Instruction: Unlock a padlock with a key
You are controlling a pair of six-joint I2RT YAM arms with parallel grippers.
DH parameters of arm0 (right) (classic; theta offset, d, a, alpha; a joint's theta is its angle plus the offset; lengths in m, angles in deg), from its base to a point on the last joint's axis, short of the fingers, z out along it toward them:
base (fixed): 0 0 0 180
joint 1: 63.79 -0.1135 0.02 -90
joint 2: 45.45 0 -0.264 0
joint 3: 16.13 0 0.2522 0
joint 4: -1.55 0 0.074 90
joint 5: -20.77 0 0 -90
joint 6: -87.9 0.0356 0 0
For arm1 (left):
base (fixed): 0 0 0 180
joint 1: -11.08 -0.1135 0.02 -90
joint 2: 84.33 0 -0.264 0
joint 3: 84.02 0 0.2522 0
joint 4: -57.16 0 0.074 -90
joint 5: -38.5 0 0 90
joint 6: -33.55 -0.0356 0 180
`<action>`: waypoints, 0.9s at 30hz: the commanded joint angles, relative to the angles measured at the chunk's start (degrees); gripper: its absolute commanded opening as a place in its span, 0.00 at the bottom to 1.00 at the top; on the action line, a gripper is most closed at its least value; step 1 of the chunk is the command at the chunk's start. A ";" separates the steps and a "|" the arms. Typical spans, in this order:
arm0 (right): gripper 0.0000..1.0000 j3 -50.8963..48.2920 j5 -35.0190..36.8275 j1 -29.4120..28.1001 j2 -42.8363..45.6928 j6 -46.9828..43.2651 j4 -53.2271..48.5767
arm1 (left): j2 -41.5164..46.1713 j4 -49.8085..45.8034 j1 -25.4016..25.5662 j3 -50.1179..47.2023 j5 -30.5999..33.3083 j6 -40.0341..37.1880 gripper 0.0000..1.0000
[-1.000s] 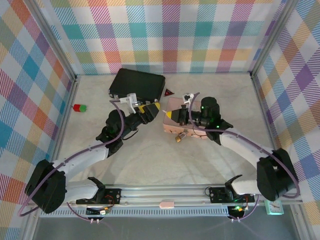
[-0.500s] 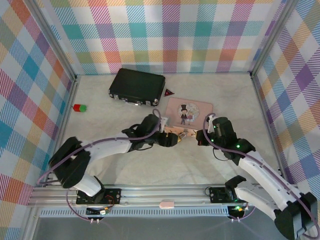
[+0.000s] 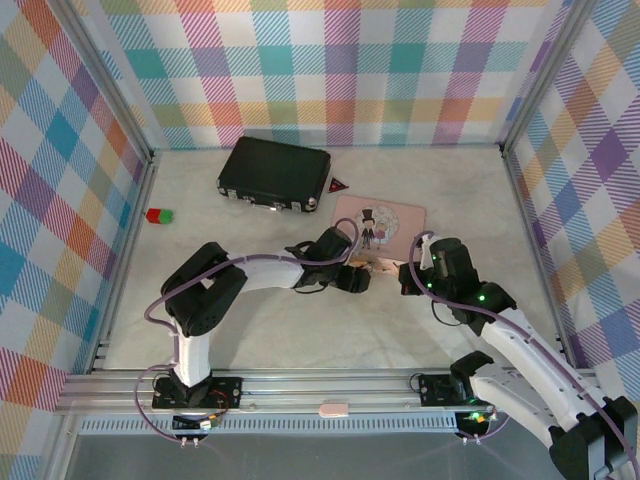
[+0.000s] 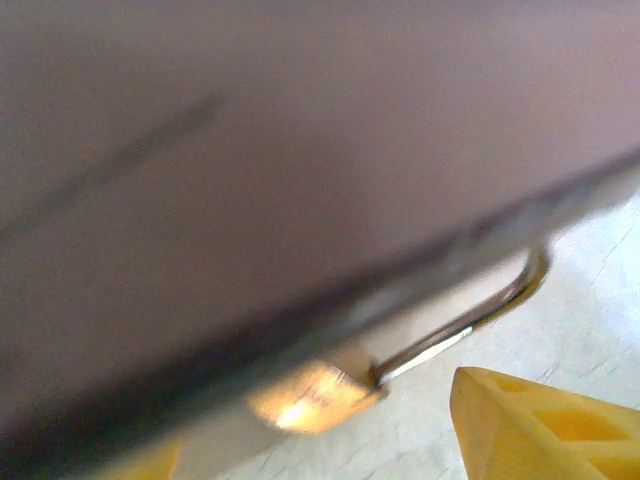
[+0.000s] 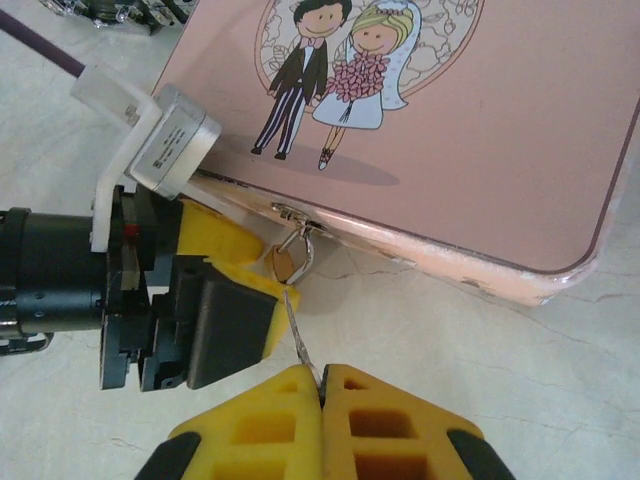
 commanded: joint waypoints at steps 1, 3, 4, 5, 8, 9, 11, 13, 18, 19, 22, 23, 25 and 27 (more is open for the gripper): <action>0.00 2.46 -0.93 1.09 -0.46 -3.03 0.83 | -2.99 3.46 1.28 2.78 -0.86 0.19 0.68; 0.00 2.49 -1.55 1.68 -0.82 -3.26 1.47 | -2.99 3.81 2.47 3.04 -2.14 2.33 0.66; 0.00 2.30 -1.92 2.05 -1.00 -3.24 1.80 | -2.61 4.01 3.25 2.81 -2.73 3.51 0.66; 0.00 2.23 -2.18 2.32 -1.08 -3.16 2.07 | -2.14 4.10 3.95 2.56 -2.86 4.40 0.66; 0.00 1.83 -2.75 3.02 -1.35 -2.91 2.74 | -0.52 2.78 6.26 1.78 -0.56 5.72 0.66; 0.00 1.72 -3.03 3.24 -1.48 -2.93 2.94 | -0.19 1.91 6.48 1.66 0.84 5.85 0.66; 0.00 1.62 -3.69 3.63 -1.68 -2.89 3.32 | -0.15 1.25 6.53 1.50 3.45 6.01 0.65; 0.00 1.63 -4.13 3.99 -1.79 -2.77 3.46 | -1.25 -0.23 6.47 2.61 5.83 5.43 0.65; 0.00 1.77 -4.66 4.28 -1.06 -2.68 3.07 | -4.08 -0.37 6.47 5.16 8.76 5.79 0.60; 0.00 1.63 -4.62 4.29 -0.77 -2.65 2.94 | -4.42 0.14 6.47 5.16 9.80 6.26 0.60; 0.00 1.17 -4.71 4.48 0.09 -2.34 3.00 | -5.27 2.33 6.38 5.27 12.30 8.27 0.59; 0.00 0.95 -4.79 4.48 0.29 -2.19 3.03 | -5.58 3.43 6.39 5.30 12.30 8.91 0.59; 0.00 0.71 -5.18 4.55 0.32 -1.81 3.22 | -6.67 6.22 6.46 5.39 11.44 10.90 0.58; 0.00 0.51 -5.41 4.65 0.32 -1.74 3.35 | -7.55 7.57 6.46 5.45 11.33 12.43 0.54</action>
